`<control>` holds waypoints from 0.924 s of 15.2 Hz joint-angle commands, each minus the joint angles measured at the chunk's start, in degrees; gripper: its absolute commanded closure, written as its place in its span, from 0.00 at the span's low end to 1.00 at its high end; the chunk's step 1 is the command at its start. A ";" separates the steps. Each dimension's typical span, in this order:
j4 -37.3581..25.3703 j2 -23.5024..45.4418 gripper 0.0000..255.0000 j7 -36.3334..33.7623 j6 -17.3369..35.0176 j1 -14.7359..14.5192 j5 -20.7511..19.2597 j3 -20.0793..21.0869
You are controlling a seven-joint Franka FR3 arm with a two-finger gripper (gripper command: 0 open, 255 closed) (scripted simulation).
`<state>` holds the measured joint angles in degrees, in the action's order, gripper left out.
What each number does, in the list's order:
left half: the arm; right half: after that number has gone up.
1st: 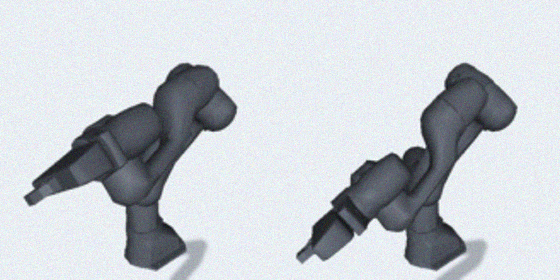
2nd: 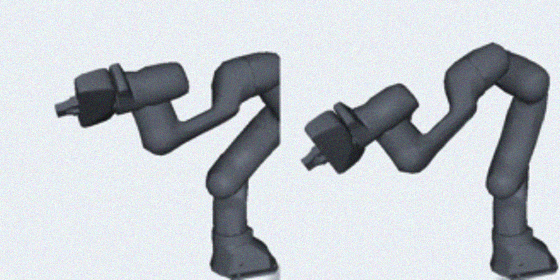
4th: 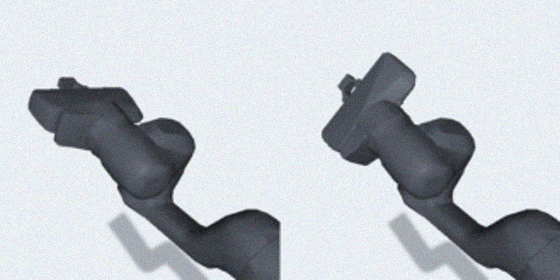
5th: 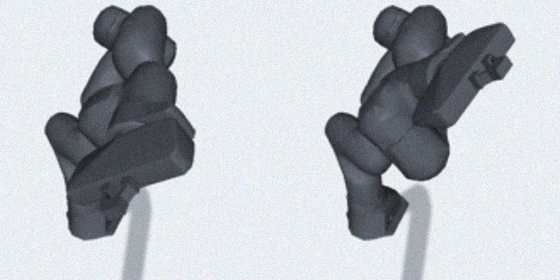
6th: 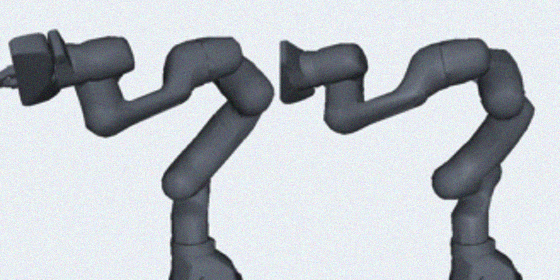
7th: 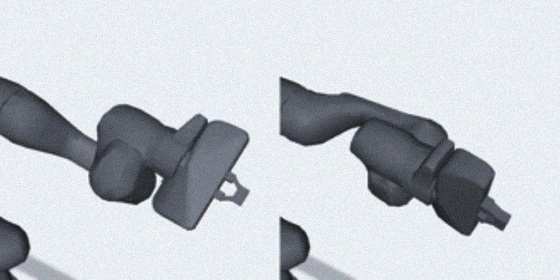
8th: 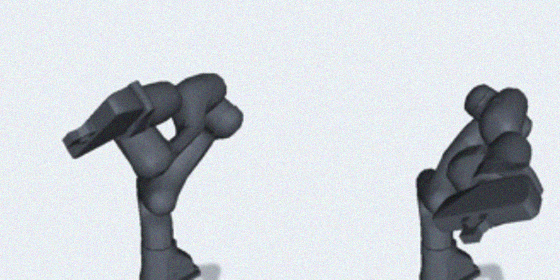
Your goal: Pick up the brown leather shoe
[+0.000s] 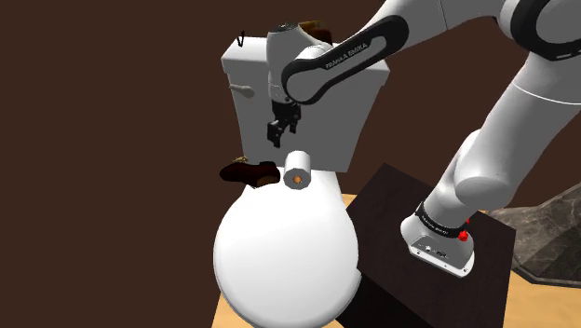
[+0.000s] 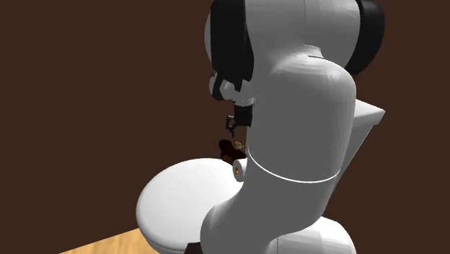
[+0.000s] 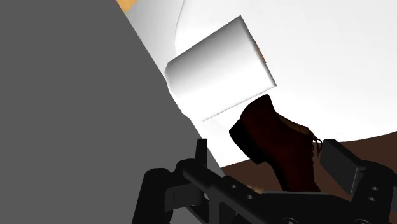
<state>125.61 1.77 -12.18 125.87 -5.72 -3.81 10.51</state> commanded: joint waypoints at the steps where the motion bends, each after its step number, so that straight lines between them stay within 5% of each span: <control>1: -2.35 4.37 0.00 -1.03 2.17 -0.49 -0.93 0.39; 14: -25.40 31.76 0.00 -5.51 7.31 -5.91 -6.47 0.25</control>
<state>101.95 31.43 -17.54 132.72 -11.26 -9.93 10.91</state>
